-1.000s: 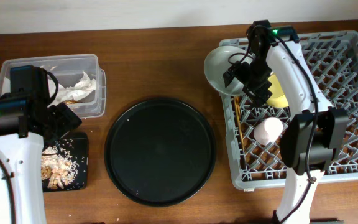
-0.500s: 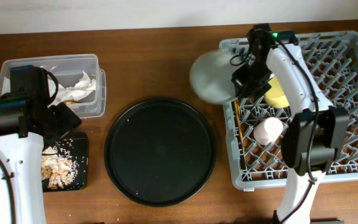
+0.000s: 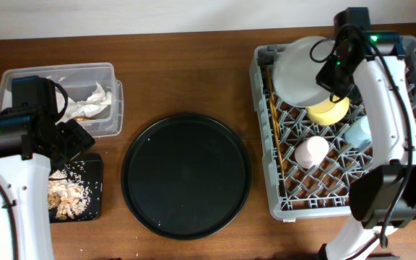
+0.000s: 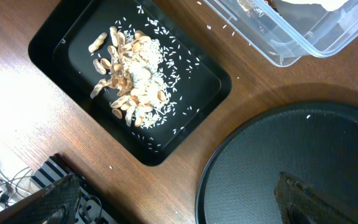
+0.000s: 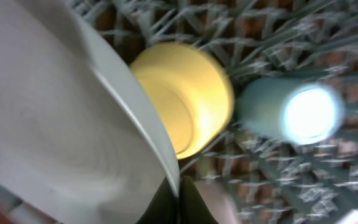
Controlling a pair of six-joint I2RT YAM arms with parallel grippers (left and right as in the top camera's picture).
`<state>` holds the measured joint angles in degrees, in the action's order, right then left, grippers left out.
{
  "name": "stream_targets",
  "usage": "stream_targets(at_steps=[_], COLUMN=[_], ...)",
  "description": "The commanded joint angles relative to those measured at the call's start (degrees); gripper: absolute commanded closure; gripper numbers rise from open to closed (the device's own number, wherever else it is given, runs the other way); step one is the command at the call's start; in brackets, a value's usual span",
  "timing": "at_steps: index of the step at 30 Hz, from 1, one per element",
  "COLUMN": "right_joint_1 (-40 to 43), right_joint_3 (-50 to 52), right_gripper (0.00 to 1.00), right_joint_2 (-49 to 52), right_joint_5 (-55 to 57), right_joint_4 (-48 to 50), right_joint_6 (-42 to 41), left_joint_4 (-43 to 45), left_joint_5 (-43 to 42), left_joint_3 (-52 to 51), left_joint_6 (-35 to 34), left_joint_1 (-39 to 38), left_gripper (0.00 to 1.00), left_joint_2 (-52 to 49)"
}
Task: Sort waste into correct bins and load items into the dishwasher rack
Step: 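Carry the plate right and lower it upright into the rack's left side, then release the plate and raise the right gripper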
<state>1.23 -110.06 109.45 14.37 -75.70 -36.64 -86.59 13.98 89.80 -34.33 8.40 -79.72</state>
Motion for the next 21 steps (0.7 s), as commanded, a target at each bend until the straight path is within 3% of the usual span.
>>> stream_targets(at_steps=[1,7,15,21], right_joint_1=[-5.2,-14.2,-14.7,-14.7], right_joint_3=[0.1,0.1,0.1,0.4], right_gripper=[0.96,0.96,0.96,0.96], right_joint_2=[-1.0,2.0,2.6,3.6], right_joint_5=[15.1,20.7,30.3,22.0], right_joint_4=[0.0,2.7,1.8,2.2], right_joint_6=[1.3,1.2,-0.2,-0.3], left_joint_4=[0.0,0.0,-0.1,-0.1], left_joint_5=[0.4,0.4,0.4,0.4], left_joint_3=[0.3,0.3,0.3,0.3], left_joint_6=[0.0,0.0,0.0,0.0], left_joint_1=[0.2,0.2,0.2,0.2], left_gripper=[0.01,0.01,0.01,0.01], left_joint_2=[0.3,0.3,0.3,0.3])
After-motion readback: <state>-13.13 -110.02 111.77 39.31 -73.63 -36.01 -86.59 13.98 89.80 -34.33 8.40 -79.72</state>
